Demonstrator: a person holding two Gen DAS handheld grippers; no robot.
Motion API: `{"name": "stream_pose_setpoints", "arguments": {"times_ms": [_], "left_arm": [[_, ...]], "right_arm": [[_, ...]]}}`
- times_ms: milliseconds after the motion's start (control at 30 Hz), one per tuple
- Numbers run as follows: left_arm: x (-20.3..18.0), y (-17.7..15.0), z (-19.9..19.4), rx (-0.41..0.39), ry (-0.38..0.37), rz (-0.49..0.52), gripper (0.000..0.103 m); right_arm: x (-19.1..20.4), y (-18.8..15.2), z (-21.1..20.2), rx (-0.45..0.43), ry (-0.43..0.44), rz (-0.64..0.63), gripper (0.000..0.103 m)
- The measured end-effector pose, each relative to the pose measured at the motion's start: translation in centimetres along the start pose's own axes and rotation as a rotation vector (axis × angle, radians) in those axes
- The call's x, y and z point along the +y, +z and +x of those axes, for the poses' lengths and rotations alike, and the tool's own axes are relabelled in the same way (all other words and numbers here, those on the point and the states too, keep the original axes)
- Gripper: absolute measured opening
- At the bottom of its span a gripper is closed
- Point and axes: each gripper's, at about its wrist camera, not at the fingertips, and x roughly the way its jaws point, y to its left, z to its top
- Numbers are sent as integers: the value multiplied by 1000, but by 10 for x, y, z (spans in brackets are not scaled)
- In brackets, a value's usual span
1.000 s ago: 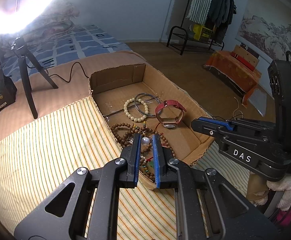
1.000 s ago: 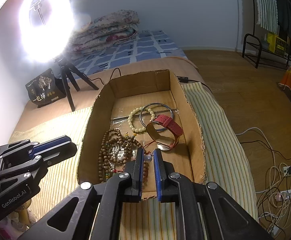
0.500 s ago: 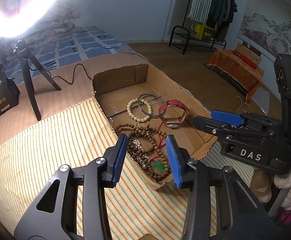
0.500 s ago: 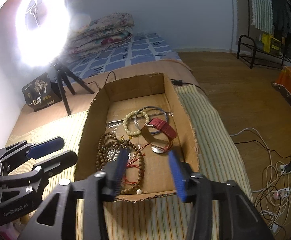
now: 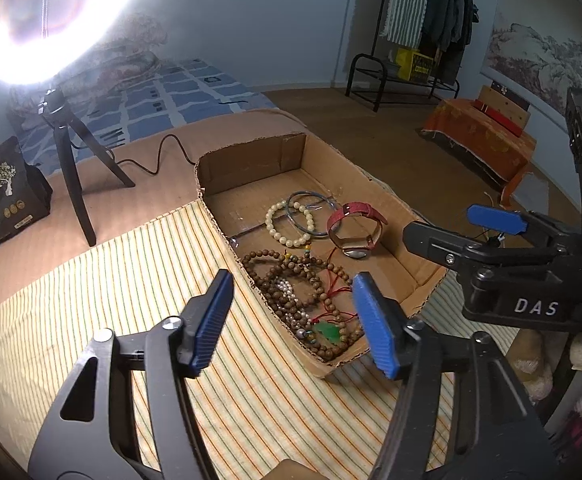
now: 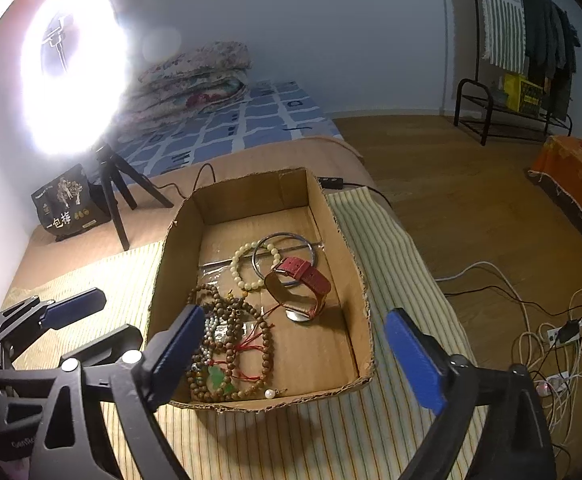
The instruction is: Organize jewelry
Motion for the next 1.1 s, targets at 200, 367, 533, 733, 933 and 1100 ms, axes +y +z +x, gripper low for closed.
{"name": "stream_pose_setpoints", "arguments": {"times_ms": [200, 367, 533, 733, 933, 1100], "left_arm": [[0, -1, -5, -6, 7, -1, 73], [2, -2, -13, -14, 12, -8, 74], [3, -2, -27, -40, 28, -1, 74], [5, -3, -47, -72, 38, -8, 74], [6, -7, -70, -104, 50, 0, 75], [8, -12, -89, -120, 49, -15, 78]], "right_arm": [[5, 2, -7, -16, -6, -17, 100], [7, 4, -15, -33, -10, -25, 100], [11, 5, -28, -53, -12, -32, 100], [20, 7, -46, -81, -24, -62, 100], [30, 7, -69, -117, -28, -90, 101], [42, 6, -89, -153, -16, -114, 103]]}}
